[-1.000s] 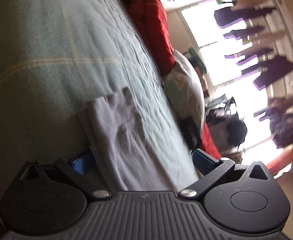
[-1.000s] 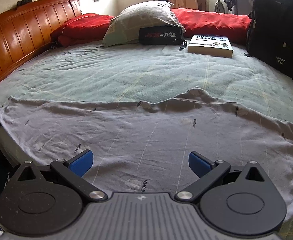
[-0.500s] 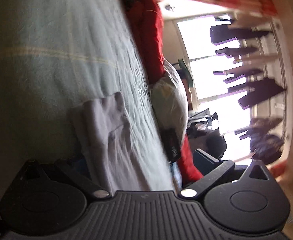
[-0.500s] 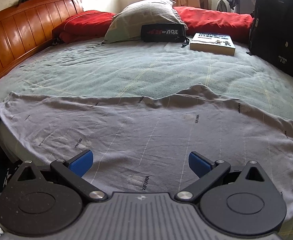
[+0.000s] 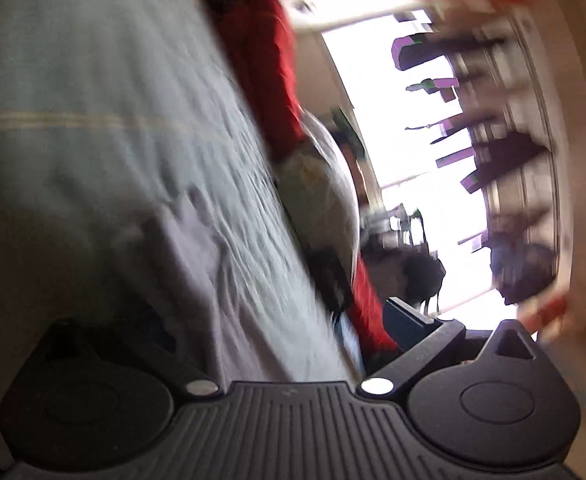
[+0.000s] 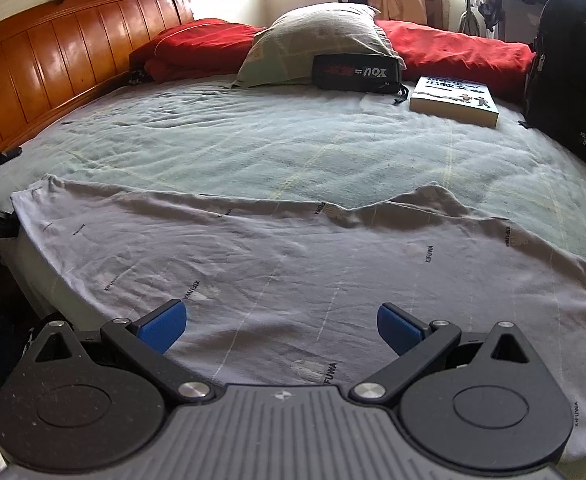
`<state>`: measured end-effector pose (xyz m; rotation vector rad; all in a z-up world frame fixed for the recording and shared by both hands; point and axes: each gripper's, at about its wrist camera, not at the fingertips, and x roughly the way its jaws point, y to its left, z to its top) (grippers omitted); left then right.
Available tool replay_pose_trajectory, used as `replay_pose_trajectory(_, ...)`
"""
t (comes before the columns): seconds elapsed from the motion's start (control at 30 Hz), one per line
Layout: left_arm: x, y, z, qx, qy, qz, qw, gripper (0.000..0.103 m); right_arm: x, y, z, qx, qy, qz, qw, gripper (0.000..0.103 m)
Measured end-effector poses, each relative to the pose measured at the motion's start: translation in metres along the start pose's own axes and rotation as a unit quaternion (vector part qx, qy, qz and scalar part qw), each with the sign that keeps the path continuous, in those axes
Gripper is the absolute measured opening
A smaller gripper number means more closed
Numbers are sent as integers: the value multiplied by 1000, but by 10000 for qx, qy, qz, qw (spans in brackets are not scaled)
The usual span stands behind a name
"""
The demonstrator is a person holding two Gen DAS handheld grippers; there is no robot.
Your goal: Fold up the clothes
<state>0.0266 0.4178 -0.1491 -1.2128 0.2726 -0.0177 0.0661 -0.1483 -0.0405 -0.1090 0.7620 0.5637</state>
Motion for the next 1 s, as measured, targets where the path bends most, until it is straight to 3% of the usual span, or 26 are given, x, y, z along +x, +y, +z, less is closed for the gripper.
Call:
replay_pose_trajectory(0.07, 6, 1, 2, 107, 16, 155, 9998, 85, 2, 0, 0, 11, 31, -13, 10000, 103)
replay_pose_trajectory(0.17, 15, 1, 5, 267, 41, 388, 9989, 53, 3, 1, -1, 17, 34, 20, 10000, 103)
replay_pose_trajectory(0.33, 31, 2, 9, 541, 80, 792, 9954, 37, 5, 1, -2, 18, 52, 57, 10000, 103)
replay_pose_trajectory(0.43, 39, -3, 11, 769, 92, 1202, 9897, 16, 5, 2, 0, 53, 46, 150, 9999, 103)
replay_pose_trajectory(0.53, 44, -17, 13, 1044, 66, 1347, 9853, 15, 6, 2, 8, 172, 99, 480, 9987, 103)
replay_pose_trajectory(0.67, 43, -47, 9, 1888, 83, 1665, 9678, 11, 18, 1, 29, 565, 435, 1288, 9891, 103)
replay_pose_trajectory(0.77, 35, -64, 3, 2329, 74, 1728, 9570, 11, 37, 8, 50, 955, 787, 1997, 9720, 103)
replay_pose_trajectory(0.93, 24, -80, 2, 2544, 49, 1559, 9544, 11, 84, 50, 85, 1385, 1308, 3094, 9317, 103)
replay_pose_trajectory(1.0, 1, -70, -3, 2588, 46, 1500, 9542, 11, 104, 72, 97, 1520, 1428, 3456, 9149, 103)
